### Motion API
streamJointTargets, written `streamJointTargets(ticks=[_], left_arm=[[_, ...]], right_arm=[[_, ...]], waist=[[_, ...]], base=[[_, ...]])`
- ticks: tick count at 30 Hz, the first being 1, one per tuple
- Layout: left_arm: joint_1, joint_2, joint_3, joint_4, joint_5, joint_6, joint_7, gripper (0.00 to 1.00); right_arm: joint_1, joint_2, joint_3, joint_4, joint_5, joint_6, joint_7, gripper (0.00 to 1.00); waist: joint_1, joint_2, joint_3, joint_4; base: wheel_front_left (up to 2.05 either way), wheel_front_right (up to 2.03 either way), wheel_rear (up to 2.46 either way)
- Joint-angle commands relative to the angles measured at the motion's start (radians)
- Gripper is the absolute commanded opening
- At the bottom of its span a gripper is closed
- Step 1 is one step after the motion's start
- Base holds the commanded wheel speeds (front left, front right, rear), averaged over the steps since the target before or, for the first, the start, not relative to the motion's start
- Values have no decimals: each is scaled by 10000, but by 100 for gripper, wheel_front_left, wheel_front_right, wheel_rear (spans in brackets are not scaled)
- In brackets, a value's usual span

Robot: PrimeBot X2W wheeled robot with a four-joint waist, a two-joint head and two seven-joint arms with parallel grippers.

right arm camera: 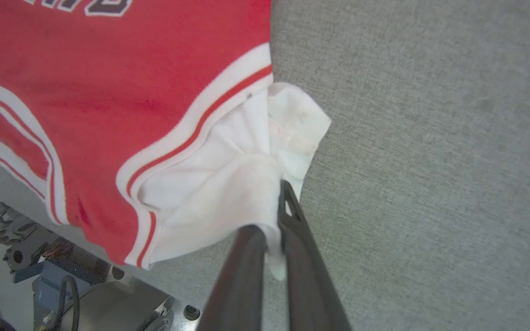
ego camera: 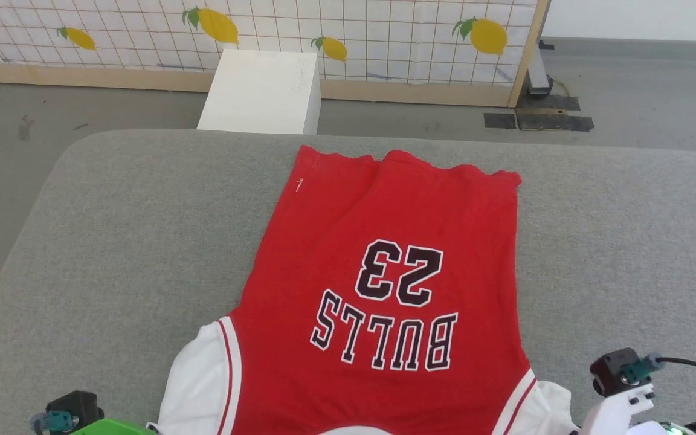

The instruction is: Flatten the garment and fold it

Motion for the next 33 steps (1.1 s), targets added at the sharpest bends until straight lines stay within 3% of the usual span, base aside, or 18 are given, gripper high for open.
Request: streamJointTargets(ticks=[1, 2, 3, 9, 12, 20, 25, 33], left_arm=[[-141, -52, -11, -17, -116, -92, -86, 0], [-192, -82, -11, -6, -160, -139, -133, 0], [-225, -84, -16, 6, -173, -177, -167, 0], [-301, -109, 28, -149, -249, -309, -424, 0], [-278, -98, 45, -335, -235, -327, -545, 0], [-280, -104, 41, -935, -215, -345, -751, 0], [-434, -129, 39, -1375, -238, -399, -888, 0], [-995, -177, -38, -1809, -302, -586, -1070, 0]], right_arm=[[-247, 79, 60, 152, -126, -15, -52, 0], [-319, 148, 94, 282, -159, -15, -72, 32], [-393, 172, 111, 337, -211, -15, -128, 100], [-577, 206, -385, -151, 31, -15, 79, 100], [-730, 327, -1270, -862, 164, -15, 208, 100], [-3066, 1817, -3286, -1524, 319, -15, -225, 100], [-5474, 2096, -3443, -253, -450, -15, -795, 100], [-8882, 2209, -3465, 3476, -2580, -15, -777, 100]], waist=[[1, -1, 30, -20], [1, -1, 38, -22], [1, -1, 46, -24], [1, -1, 79, 6], [1, -1, 117, 23], [1, -1, 708, -25], [1, -1, 1561, 79], [1, -1, 2839, 541]], base=[[0, 0, 0], [0, 0, 0], [0, 0, 0], [0, 0, 0], [0, 0, 0], [0, 0, 0], [0, 0, 0], [0, 0, 0]])
